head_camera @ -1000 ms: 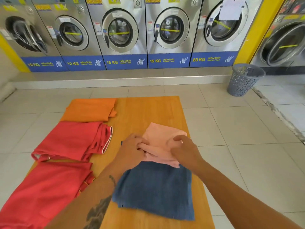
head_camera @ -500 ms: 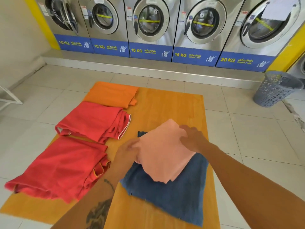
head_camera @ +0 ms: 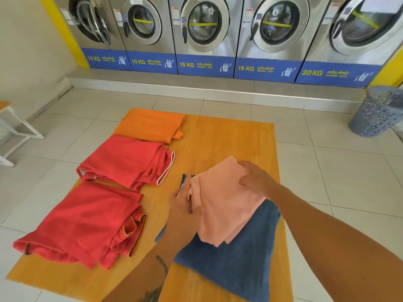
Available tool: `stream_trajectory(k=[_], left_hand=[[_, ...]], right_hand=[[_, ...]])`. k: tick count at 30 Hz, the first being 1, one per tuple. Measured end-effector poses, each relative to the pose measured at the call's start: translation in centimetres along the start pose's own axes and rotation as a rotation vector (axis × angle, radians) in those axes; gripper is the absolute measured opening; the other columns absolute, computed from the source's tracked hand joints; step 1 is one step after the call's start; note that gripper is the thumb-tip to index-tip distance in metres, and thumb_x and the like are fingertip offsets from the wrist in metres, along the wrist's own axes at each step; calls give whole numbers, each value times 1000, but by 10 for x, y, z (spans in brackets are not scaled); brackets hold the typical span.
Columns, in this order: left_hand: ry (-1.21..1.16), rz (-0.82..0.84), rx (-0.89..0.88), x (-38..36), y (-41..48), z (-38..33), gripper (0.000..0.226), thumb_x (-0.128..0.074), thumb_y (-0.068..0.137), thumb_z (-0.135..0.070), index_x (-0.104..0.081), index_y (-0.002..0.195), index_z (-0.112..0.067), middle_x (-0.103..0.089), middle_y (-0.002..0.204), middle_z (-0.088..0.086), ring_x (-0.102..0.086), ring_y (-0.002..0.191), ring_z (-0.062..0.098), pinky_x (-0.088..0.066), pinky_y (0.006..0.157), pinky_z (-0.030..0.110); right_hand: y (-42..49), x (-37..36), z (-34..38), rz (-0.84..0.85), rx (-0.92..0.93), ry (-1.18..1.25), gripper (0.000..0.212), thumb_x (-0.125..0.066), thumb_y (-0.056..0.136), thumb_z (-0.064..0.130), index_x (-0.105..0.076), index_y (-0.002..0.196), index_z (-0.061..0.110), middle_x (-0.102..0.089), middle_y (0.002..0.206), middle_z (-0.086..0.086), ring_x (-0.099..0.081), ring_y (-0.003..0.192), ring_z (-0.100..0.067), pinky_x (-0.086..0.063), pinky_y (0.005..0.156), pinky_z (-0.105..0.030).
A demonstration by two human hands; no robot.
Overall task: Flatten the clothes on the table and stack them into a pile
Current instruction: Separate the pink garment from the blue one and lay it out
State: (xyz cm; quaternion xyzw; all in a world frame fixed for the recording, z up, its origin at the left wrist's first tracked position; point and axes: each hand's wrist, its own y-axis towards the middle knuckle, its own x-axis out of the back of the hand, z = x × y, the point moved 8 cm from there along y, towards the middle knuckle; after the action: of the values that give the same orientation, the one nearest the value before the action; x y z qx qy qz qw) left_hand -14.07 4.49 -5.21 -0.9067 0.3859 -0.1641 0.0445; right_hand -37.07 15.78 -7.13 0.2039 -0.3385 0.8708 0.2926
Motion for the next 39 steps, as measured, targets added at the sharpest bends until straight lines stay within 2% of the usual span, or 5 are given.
stream_trajectory(k=[7, 20, 27, 36, 39], left_hand=[[-95, -87, -19, 16, 11, -14, 89, -44, 87, 13, -26, 150, -48, -46, 137, -15, -46, 129, 4, -40, 98, 16], [120, -246, -208, 193, 4, -7, 83, -39, 89, 11, -28, 152, -42, -44, 121, -15, -38, 102, -28, -31, 87, 2], [310, -188, -223, 312, 11, 24, 51, -40, 93, 4, -72, 100, -35, -46, 108, 5, -50, 99, 18, -39, 82, 24], [410, -81, -139, 395, 43, 70, 43, -43, 91, 3, -72, 106, -24, -48, 104, 1, -51, 83, 11, -38, 76, 8], [526, 70, 13, 389, 46, 127, 40, -41, 89, -13, -65, 112, -35, -55, 111, 5, -56, 94, 23, -50, 87, 34]], right_hand=[[-55, -2, 40, -43, 246, -97, 72, -51, 84, 9, -36, 142, 48, -46, 131, 12, -47, 108, -14, -40, 80, -23], [-110, -107, 133, -222, 336, 5, 40, -49, 94, 3, -67, 123, 24, -59, 127, 6, -50, 115, -10, -36, 94, -20], [-121, -213, 190, -238, 241, 218, 37, -51, 92, 0, -71, 115, 22, -58, 114, 13, -54, 96, -4, -38, 69, -7], [-141, -330, 215, -226, 205, 97, 36, -57, 92, 9, -65, 125, 22, -62, 126, 7, -55, 111, -10, -38, 93, -18], [-139, -358, 195, -102, 129, -127, 43, -58, 91, 12, -58, 133, 22, -57, 138, 0, -50, 126, -19, -33, 100, -23]])
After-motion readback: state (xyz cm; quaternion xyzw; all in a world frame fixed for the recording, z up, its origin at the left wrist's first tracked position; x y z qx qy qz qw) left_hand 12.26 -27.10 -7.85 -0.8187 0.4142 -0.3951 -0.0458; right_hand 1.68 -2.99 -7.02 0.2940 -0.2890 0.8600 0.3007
